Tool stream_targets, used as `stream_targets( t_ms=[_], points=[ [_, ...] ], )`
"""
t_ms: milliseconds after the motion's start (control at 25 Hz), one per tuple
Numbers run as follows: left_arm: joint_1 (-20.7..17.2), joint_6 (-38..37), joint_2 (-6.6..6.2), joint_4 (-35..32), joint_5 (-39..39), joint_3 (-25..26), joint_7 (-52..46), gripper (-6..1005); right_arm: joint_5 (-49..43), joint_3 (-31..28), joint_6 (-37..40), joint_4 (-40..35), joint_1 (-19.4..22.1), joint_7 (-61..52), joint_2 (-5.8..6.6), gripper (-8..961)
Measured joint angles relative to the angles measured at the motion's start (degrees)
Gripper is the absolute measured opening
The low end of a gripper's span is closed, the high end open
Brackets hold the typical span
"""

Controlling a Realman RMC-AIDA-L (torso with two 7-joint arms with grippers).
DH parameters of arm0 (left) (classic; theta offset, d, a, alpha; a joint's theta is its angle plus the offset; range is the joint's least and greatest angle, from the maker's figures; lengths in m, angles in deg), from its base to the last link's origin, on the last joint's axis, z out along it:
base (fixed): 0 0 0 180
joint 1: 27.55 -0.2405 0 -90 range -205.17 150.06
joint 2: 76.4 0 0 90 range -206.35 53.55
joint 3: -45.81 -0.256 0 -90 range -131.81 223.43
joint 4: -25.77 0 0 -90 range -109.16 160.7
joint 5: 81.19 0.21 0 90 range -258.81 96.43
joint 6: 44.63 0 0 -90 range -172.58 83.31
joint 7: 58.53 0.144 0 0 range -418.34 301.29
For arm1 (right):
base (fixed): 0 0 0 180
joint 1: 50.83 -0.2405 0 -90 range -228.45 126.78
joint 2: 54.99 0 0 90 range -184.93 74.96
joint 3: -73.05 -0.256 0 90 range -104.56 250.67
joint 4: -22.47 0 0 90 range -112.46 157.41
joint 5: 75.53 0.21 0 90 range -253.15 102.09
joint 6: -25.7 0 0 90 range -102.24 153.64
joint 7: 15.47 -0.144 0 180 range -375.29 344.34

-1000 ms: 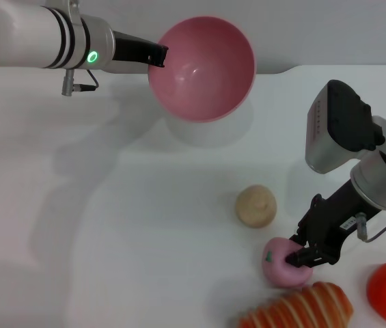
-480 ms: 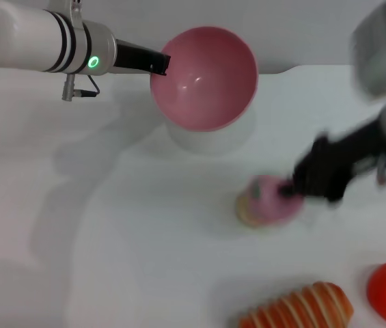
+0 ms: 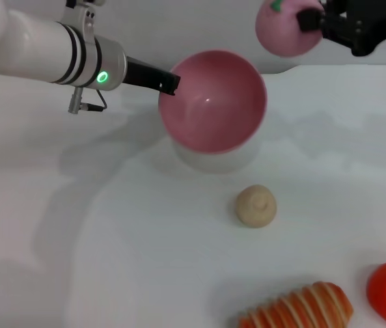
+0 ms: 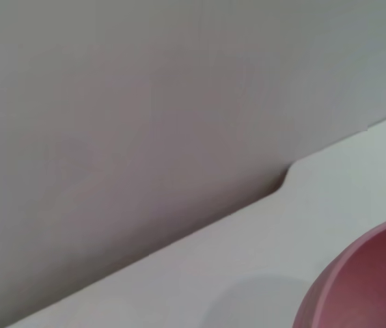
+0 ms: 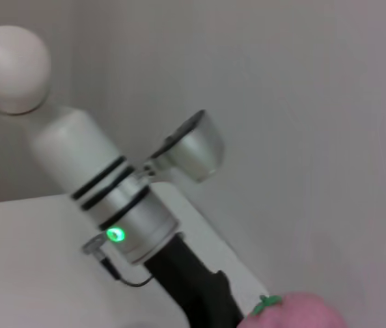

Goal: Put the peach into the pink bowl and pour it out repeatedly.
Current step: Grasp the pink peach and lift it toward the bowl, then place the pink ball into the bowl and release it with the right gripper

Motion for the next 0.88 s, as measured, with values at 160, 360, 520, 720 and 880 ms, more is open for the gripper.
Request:
stream_targets(
  t_ms=[160, 360, 520, 720, 880],
  points=[
    [0.1, -0.2, 0.05, -0.1, -0.1, -1.0, -0.2, 43, -0.1, 1.4, -6.3, 7.2, -1.0, 2.2, 0.06, 93],
    [0.6, -0.4, 0.11, -0.1, -0.1, -1.2, -0.2, 43, -0.9, 3.0, -8.9, 13.0, -2.9, 5.1, 0.05, 116],
    [1.2, -0.6, 0.18, -0.1, -0.2, -1.5, -0.2, 42, -0.8, 3.6, -10.3, 14.3, -3.1, 6.5, -0.07, 134],
    [1.4, -0.6, 0.2, -0.1, -0.3, -1.6, -0.2, 42, -0.6, 3.3, -11.2, 14.9, -3.4, 6.9, 0.01, 235],
    [1.5, -0.6, 0.2, -0.1, -0.3, -1.6, -0.2, 42, -0.5, 3.1, -12.0, 15.0, -3.3, 7.5, 0.1, 392]
  ],
)
